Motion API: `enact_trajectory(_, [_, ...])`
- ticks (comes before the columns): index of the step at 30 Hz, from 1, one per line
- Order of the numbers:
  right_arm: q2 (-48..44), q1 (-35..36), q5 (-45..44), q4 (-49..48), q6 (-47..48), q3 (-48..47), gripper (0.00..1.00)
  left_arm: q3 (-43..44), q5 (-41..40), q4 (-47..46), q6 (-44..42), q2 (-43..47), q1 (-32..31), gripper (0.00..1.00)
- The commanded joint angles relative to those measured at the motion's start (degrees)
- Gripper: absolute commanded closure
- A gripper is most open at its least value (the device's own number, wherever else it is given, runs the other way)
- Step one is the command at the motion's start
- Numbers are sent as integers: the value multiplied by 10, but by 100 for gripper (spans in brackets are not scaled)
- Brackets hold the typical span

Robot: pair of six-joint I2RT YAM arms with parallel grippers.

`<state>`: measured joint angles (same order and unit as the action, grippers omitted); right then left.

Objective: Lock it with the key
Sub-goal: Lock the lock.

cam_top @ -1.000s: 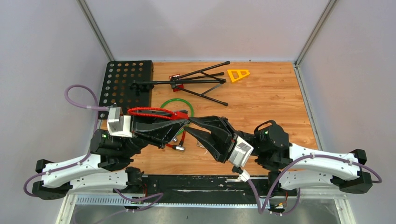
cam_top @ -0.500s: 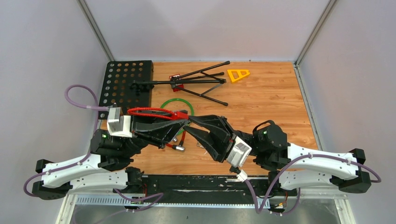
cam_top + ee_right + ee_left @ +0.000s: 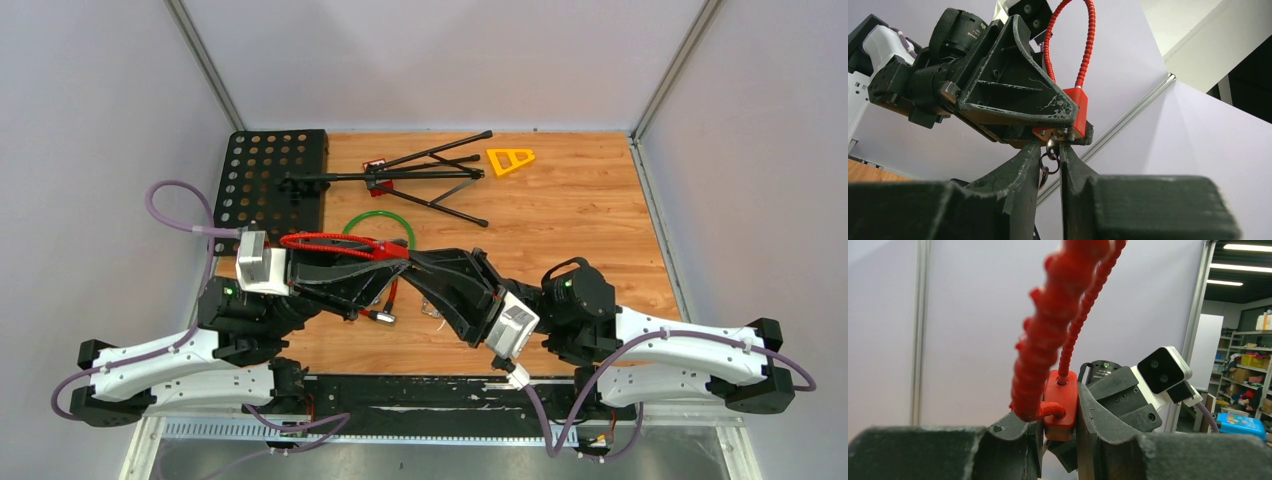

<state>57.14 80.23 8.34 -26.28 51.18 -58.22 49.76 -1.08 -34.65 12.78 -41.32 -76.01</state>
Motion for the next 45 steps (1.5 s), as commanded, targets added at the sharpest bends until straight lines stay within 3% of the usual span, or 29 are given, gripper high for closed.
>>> enact_trajectory(1, [-8,4,5,-7,0,-20,84,9,3,-28,5,1,0,100])
enact_trajectory(6, [-9,4,1,0,-9,-19,100,9,4,-27,4,-1,0,100])
enact_trajectory(12, [-9,4,-25,2,-90,-26,100,11,7,-24,0,-4,0,100])
enact_trajectory(22, [-13,-1,-27,-31,-321,-11,100,10,48,-25,-20,-2,0,100])
enact_trajectory(28, [-24,-7,-27,-28,-363,-4,100,9,48,-24,-25,-1,0,100])
enact_trajectory(29, [-25,-7,-25,-19,-360,-5,99,9,45,-24,-25,-1,0,100])
enact_trajectory(34, [-49,-7,-39,48,-297,2,65,6,36,-16,-29,7,0,100])
enact_trajectory(38, [-77,-7,-77,64,-266,15,50,2,28,-11,-34,15,-1,100])
enact_trajectory(41, [-94,-7,-83,77,-246,20,43,1,24,-5,-38,18,0,100])
enact_trajectory(45, [-106,-7,-192,63,-281,20,42,8,21,29,-62,23,0,100])
